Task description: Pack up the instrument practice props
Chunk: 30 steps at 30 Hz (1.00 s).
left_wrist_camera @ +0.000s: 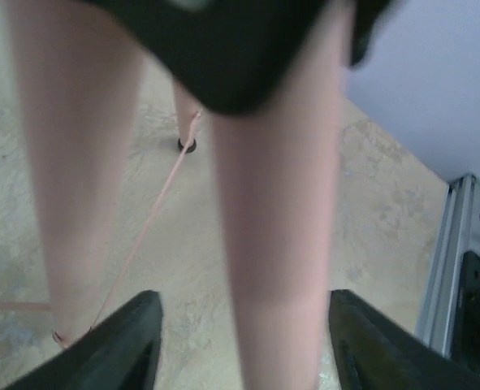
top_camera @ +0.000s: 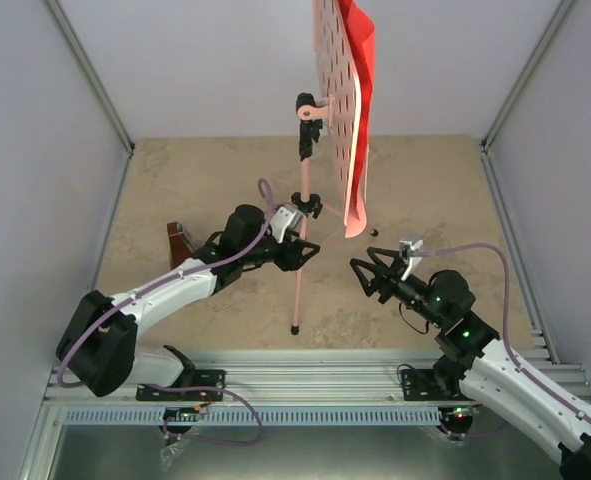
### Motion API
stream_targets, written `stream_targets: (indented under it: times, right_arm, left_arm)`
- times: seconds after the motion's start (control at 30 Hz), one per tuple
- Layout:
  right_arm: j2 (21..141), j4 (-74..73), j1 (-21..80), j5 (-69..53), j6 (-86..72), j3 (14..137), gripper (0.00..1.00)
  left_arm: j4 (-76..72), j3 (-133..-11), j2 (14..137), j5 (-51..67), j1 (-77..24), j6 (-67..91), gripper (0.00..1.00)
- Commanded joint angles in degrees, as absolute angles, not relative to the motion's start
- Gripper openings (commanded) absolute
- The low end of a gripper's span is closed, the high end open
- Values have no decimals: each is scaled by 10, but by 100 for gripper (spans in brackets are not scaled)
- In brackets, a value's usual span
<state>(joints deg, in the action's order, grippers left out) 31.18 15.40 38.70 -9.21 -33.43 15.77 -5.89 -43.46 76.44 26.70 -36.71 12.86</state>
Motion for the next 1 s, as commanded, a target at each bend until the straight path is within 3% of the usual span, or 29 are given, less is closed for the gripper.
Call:
stream_targets:
  times: [0.0,0.1,0.27,0.47,0.67,0.83,0.97]
  right_arm:
    - [337,108,385,-97,-316,201,72]
    - [353,96,385,-112,-315,223,75]
    - [407,122,370,-159,-339,249,77]
    - [531,182,344,-198,-392,316,73]
    - [674,216,344,-252,-411,412,60]
    - [708,246,344,-251,-418,433,54]
    - [719,246,344,-242,-414,438,46]
  left_arm:
    - [-54,-459,750,229,-362,120,71]
    - [-23,-471,705,212,-362,163,86]
    - [11,-463,593,193,-362,213,99]
    - [184,-545,547,99,-362,246,99]
    - [260,-648,610,137,-268,184,99]
    - [207,-671,630,94,-251,144,100]
    - [140,-613,615,32,-251,92,99]
